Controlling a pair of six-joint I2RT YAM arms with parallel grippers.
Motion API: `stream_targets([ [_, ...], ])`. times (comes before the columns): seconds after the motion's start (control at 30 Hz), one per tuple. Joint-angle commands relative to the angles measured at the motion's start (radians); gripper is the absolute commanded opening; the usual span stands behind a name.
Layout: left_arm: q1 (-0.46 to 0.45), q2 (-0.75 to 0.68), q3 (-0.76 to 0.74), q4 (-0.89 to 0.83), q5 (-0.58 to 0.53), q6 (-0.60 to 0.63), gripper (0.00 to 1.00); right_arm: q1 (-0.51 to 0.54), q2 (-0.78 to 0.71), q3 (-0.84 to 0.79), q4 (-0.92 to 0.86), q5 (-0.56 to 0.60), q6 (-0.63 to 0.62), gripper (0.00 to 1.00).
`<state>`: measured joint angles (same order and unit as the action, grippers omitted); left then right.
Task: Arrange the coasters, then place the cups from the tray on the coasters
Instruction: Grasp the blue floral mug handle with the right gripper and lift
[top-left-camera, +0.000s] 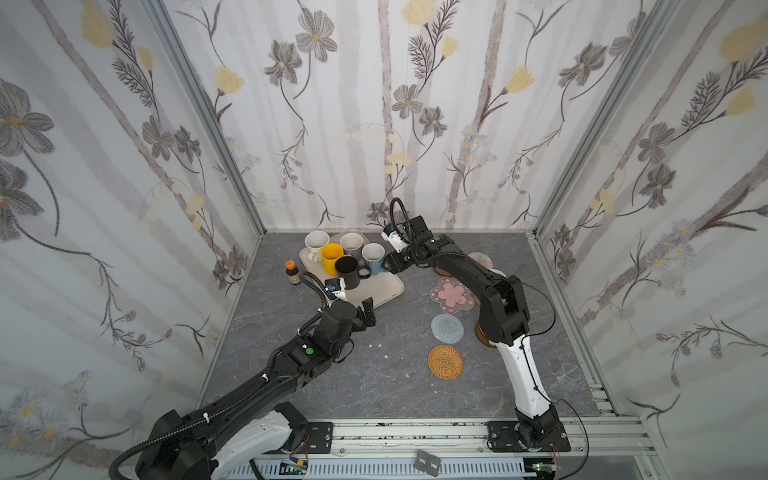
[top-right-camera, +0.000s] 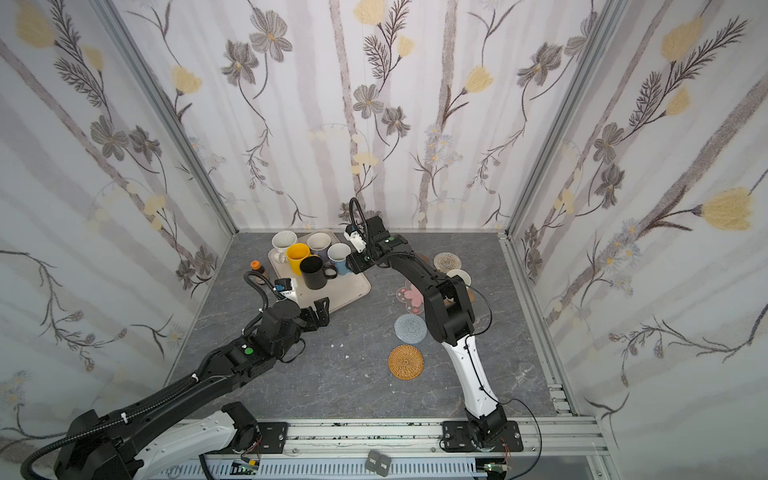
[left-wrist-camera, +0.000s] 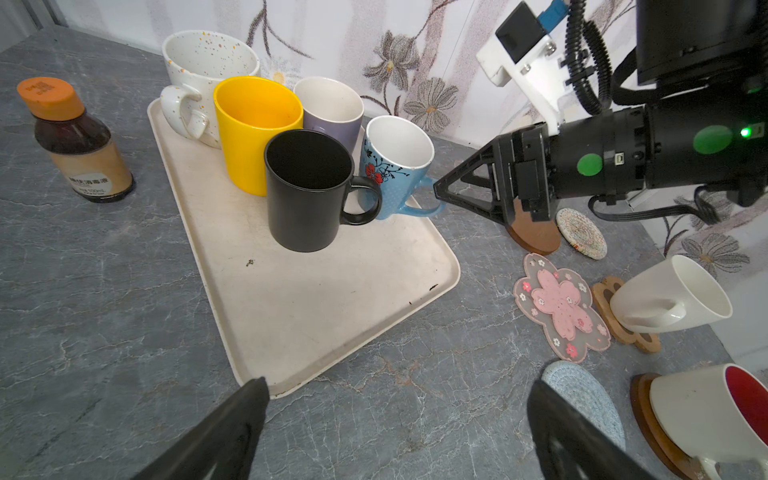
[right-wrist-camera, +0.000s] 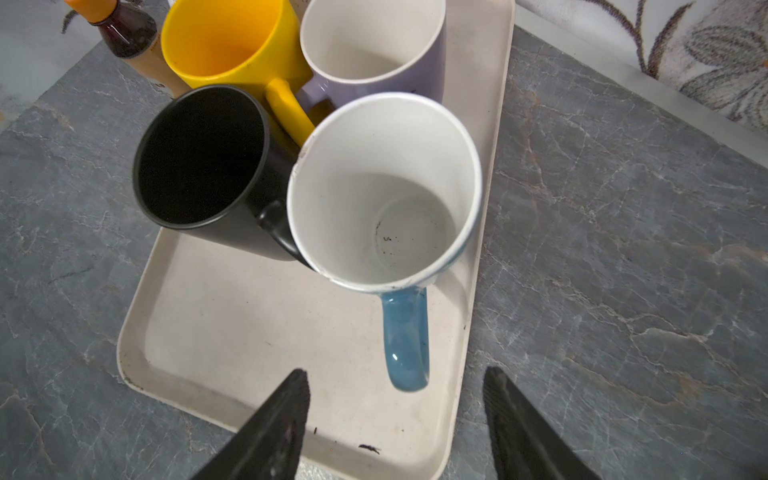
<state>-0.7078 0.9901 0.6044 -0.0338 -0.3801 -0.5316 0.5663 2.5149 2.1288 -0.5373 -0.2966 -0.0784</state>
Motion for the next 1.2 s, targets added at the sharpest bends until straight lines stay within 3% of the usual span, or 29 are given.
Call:
stream_targets([
  [0.0, 0.002, 0.008, -0.003, 0.028, -0.002, -0.022, 1.0, 0.007, 0.016, 0.016, 0.022, 0.002, -0.009, 0.66],
  [1.17, 0.004, 0.006, 0.025, 0.03, 0.041, -0.002, 1.0, 0.031, 0.08, 0.074, 0.022, 0.041, 0.02, 0.23],
])
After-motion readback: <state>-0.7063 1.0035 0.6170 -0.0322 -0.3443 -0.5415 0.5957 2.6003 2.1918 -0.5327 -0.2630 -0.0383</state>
